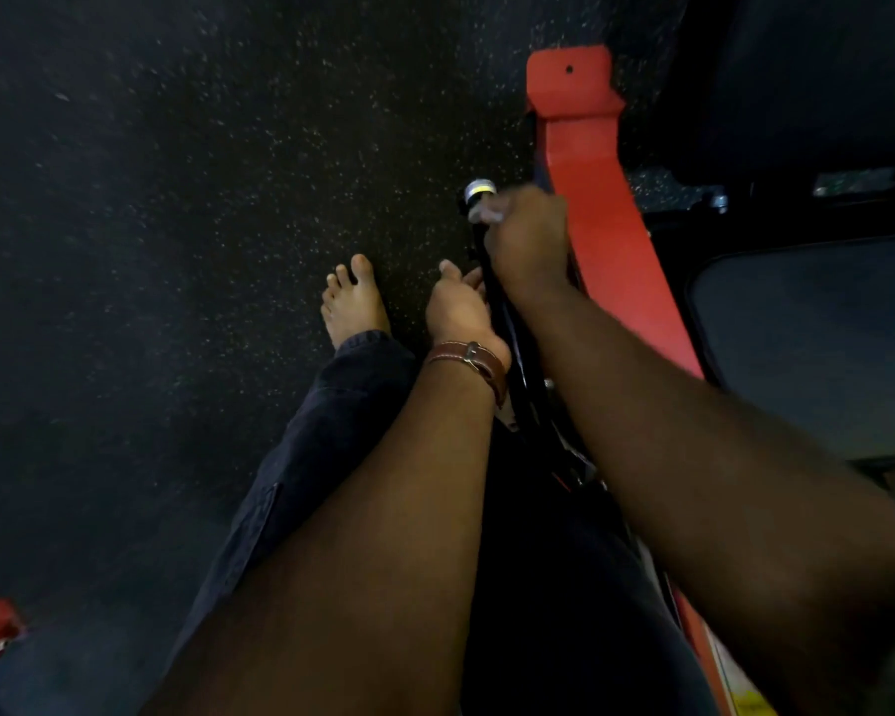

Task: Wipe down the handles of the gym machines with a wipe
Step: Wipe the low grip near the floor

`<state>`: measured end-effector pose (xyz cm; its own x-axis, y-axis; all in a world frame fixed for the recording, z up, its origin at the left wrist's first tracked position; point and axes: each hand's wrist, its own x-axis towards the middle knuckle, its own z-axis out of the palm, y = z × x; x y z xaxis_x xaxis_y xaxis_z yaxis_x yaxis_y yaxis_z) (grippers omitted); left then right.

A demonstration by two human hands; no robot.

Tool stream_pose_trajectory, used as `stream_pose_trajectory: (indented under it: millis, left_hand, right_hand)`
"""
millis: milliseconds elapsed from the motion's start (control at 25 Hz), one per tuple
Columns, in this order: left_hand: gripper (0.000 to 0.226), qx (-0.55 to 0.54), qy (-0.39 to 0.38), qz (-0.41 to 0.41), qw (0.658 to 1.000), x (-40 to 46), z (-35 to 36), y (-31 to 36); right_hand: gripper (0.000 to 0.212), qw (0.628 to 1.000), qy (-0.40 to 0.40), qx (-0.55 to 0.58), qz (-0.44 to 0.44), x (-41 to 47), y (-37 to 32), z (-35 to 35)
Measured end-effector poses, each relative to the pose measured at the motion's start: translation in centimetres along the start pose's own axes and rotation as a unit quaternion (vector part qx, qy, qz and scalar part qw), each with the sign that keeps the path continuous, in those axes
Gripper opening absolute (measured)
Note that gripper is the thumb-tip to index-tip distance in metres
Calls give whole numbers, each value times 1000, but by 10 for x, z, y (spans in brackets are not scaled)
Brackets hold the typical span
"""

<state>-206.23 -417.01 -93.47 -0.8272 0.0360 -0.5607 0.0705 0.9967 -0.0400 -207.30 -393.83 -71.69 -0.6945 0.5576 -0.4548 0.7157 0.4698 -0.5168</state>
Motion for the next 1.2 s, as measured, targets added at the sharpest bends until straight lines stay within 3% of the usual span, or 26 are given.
stream_pose_trajectory:
  millis: [40,160,200,240,360,480,600,640,680,720,760,800,840,920,960,1000,1080,1160,1200]
  left_hand:
    - [56,31,67,33,997,-3,-5,-5]
    - [55,-6,-23,-12,1000,-6,-28,0]
    - [54,-24,-10,0,1000,-12,-32,1]
    - [55,-32,-49,9,998,-13,-38,2]
    - [61,-31,-23,45,998,-10,-39,0]
    - [62,-35,-34,30,998,-9,-39,-1]
    - [51,-47,-27,17,998,-5,-27,-3]
    - [48,-43,-28,15,999,-4,-26,-4]
    - [46,-35,-25,18,999,-3,-24,-5]
    - [46,-41,-20,18,999,-2,-24,-5]
    - [46,-43,-16,17,999,-2,-25,-5]
    - [46,-36,-19,18,999,-4,-28,-3]
    - [46,-38,-14,14,999,-4,-29,-3]
    - [46,-41,-9,12,999,-4,-30,-2]
    - [46,-48,-9,12,999,-5,-33,-1]
    - [47,-47,-4,16,999,-5,-35,2]
    - [46,-55,6,23,998,-5,-32,-1]
    - [45,-57,-17,16,998,-8,-33,-6]
    - [45,-64,-6,10,998,-7,-30,-4]
  right_hand:
    - [23,1000,-3,-6,-2,25,-3,8]
    - [22,996,-58,-61,1,58,-7,12]
    - [25,995,-63,-74,-5,53,-7,9]
    - [28,996,-56,-68,-24,44,-3,7]
    - [29,993,-44,-9,-114,15,19,-3]
    - [29,983,-107,-1,-152,47,7,-8]
    - [24,946,-291,-138,-26,92,-17,2]
    - [21,945,-304,-107,50,97,-20,3]
    - [18,940,-294,8,172,100,-19,4]
    - [18,890,-261,205,313,96,-18,2]
    - [20,811,-197,365,413,86,-11,3]
    - [21,766,-134,445,445,78,-1,7]
    - [17,785,-82,441,428,68,5,10]
    - [18,935,-23,246,254,60,7,13]
    - [24,986,-42,91,130,65,5,12]
    - [26,994,-95,-39,35,75,1,11]
    - [26,948,-246,-198,-36,98,-16,9]
    - [23,923,-339,-182,22,119,-20,8]
    - [16,923,-360,-87,108,123,-17,6]
